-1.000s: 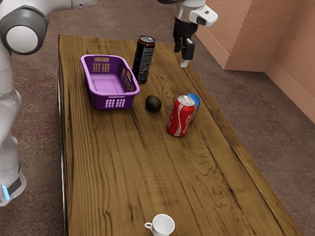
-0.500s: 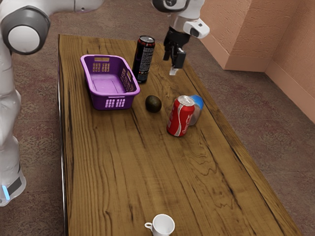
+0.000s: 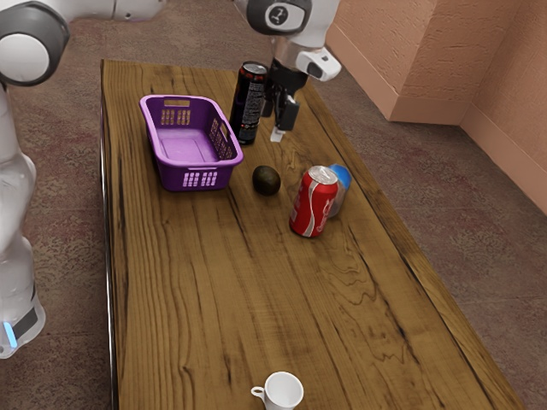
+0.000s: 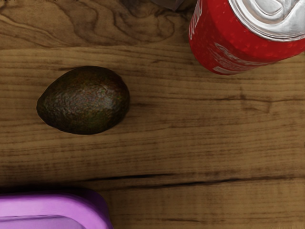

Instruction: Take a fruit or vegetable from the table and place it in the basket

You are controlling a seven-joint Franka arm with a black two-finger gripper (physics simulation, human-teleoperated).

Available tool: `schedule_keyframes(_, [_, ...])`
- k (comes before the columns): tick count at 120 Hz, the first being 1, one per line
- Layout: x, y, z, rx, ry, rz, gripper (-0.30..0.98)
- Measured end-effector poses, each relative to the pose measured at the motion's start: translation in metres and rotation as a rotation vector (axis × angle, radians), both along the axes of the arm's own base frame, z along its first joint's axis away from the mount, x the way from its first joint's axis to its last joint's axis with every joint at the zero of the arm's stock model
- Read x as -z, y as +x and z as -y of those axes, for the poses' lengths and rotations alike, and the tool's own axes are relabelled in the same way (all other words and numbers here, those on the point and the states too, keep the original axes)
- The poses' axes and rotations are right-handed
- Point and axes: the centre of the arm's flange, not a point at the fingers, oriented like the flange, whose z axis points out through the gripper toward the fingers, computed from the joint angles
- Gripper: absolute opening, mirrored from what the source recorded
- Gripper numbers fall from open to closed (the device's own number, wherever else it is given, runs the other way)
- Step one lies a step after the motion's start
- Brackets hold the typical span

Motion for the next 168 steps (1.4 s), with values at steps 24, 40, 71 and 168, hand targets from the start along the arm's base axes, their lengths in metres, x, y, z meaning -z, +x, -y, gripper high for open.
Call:
schedule_keyframes(24, [0.012, 0.002, -0.027, -0.038, 0.001, -0.009, 0.68])
schedule_keyframes(40, [0.027, 0.014, -0.035, -0.038, 0.012, -0.004, 0.68])
schedule_keyframes(71, [0.052, 0.034, -0.049, -0.029, 0.024, 0.004, 0.68])
schedule_keyframes(168, [0.113, 0.049, -0.050, 0.020, -0.025, 0.023, 0.68])
